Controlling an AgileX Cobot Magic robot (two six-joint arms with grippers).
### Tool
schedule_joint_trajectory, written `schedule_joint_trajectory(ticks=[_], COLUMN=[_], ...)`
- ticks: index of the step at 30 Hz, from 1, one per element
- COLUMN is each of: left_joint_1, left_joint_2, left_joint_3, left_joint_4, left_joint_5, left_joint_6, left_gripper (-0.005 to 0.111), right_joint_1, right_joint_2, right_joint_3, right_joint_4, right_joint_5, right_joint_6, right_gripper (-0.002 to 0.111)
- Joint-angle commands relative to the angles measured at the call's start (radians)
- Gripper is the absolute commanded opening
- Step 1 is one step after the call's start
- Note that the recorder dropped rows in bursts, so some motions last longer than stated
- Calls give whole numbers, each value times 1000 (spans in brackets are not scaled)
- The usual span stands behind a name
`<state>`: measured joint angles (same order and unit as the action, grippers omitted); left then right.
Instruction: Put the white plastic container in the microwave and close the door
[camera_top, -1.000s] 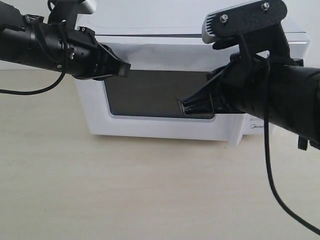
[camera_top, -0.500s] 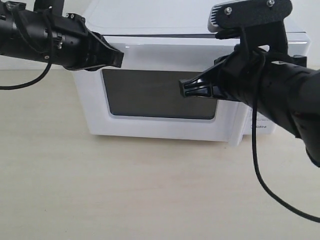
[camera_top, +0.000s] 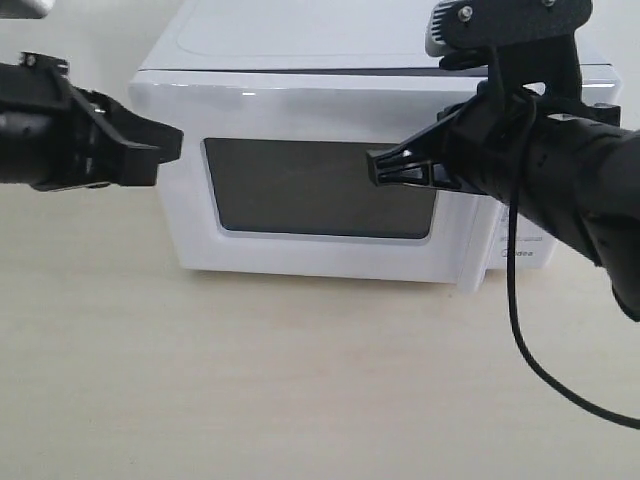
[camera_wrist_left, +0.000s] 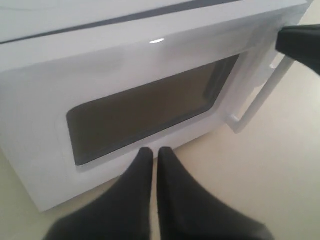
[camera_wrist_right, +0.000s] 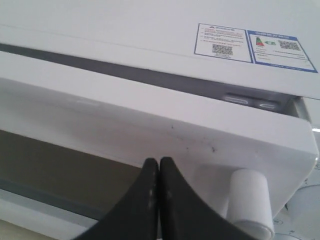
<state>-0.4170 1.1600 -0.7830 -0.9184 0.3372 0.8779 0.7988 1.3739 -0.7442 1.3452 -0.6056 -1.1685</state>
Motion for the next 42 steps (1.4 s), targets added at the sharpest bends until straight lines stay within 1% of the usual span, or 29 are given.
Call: schedule_joint_trajectory(ticks=[1, 5, 8, 14, 19, 28, 37, 42], left_joint_1=[-3, -3, -1, -1, -1, -1, -1, -1], left_joint_2=[-172, -304, -381, -475, -490, -490, -490, -490], left_joint_3=[96, 177, 236, 310, 313, 313, 313, 313], left_joint_4=[-2, 4, 41, 101, 107, 136, 138, 138], left_joint_5=[-27, -59, -80, -80, -69, -58, -60, -60], left_joint_6=[-27, -44, -106, -198, -200, -206, -213, -222], left_gripper=[4, 4, 4, 4, 4, 4, 4, 4], right_joint_1=[-24, -33, -33, -33, -37, -130, -133, -196], right_joint_2=[42, 58, 58, 58, 58, 58, 58, 58], right_joint_3=[-16, -30, -40, -47, -47, -47, -47, -47], right_joint_4=[-18, -18, -34, -43, -43, -61, -100, -143], right_joint_5=[23, 15, -7, -11, -20, 52, 33, 89], right_joint_6=[11, 11, 12, 12, 12, 39, 61, 113], right_gripper=[0, 0, 0, 0, 0, 0, 0, 0])
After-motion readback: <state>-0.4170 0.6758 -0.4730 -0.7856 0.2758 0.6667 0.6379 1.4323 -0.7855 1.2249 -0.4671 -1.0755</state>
